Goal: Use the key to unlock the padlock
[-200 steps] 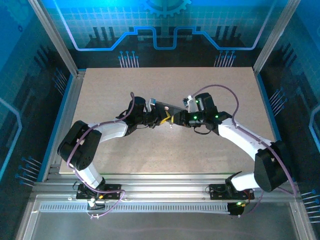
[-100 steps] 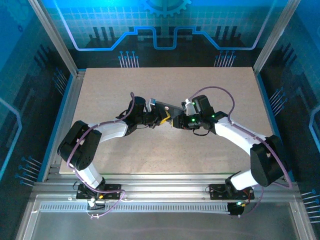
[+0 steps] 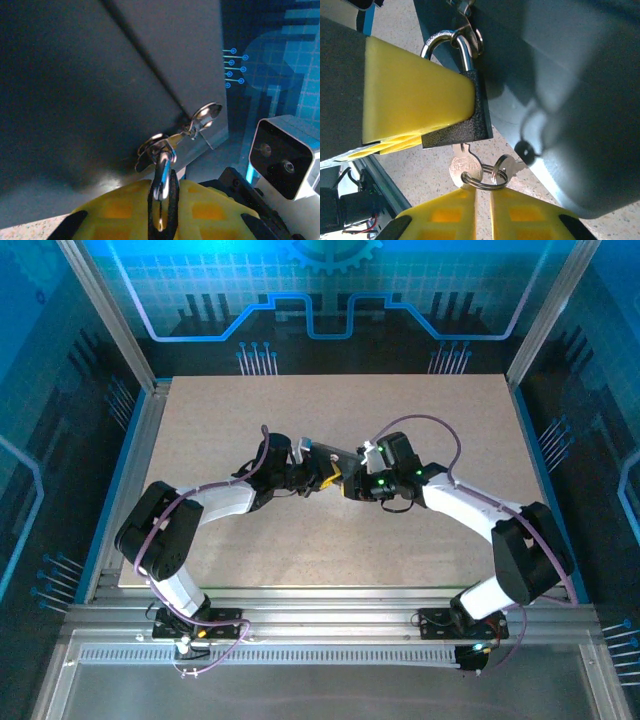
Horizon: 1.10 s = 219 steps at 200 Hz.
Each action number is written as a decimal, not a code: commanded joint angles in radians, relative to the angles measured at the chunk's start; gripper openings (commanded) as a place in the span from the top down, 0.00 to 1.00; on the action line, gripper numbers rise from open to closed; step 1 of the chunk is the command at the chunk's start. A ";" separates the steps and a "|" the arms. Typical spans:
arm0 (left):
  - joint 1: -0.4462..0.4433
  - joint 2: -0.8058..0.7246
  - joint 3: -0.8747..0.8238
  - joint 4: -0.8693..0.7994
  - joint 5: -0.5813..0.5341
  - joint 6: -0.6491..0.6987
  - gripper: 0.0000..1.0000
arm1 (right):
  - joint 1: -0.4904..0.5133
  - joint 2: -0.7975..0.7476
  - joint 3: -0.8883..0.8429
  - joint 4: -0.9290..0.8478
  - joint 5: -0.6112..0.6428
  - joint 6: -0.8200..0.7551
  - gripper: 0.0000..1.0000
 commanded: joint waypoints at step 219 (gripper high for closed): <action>0.035 0.022 -0.014 -0.066 0.061 -0.002 1.00 | 0.000 -0.196 -0.036 -0.005 0.101 -0.079 0.81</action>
